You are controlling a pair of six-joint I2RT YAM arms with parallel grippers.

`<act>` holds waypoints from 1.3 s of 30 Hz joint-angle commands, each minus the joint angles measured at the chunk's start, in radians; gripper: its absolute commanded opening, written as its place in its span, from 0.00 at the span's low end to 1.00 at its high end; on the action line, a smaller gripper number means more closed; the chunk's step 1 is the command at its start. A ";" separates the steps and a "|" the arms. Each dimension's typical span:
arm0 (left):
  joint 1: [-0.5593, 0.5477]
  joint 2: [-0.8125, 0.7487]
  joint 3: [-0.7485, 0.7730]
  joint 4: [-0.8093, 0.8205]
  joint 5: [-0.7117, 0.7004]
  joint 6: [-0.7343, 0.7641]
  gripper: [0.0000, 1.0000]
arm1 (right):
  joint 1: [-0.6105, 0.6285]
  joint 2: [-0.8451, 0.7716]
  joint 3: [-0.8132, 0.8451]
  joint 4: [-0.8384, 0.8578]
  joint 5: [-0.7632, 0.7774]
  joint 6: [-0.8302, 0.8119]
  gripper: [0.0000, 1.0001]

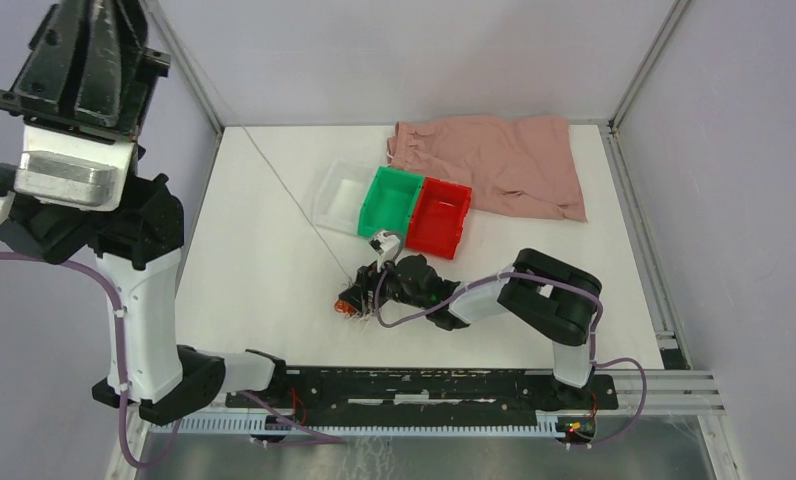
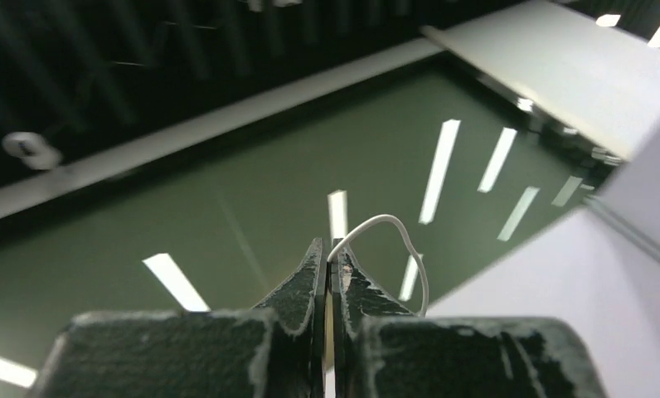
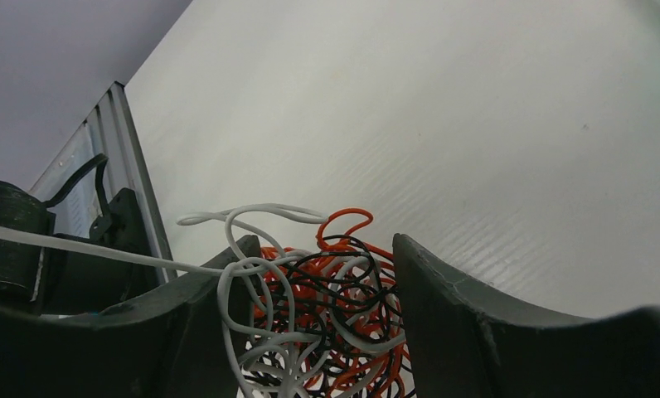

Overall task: Untangle the cables
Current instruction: Untie the cable.

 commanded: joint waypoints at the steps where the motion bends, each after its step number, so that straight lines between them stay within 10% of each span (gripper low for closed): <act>1: -0.001 -0.006 0.036 0.268 -0.339 0.149 0.03 | 0.010 0.003 -0.021 -0.100 0.069 -0.019 0.67; 11: -0.002 -0.395 -0.595 -0.287 0.021 -0.123 0.05 | 0.010 -0.209 0.030 -0.219 0.018 -0.114 0.73; 20: -0.002 -0.532 -0.854 -0.322 -0.017 -0.073 0.03 | 0.011 -0.205 0.051 -0.155 -0.117 -0.121 0.64; 30: 0.005 -0.396 -0.930 -0.163 -0.707 0.552 0.03 | -0.014 -0.194 0.064 -0.281 0.031 -0.137 0.69; 39: 0.210 -0.322 -1.167 -0.241 -0.673 0.574 0.03 | -0.017 -0.252 0.061 -0.388 -0.022 -0.235 0.70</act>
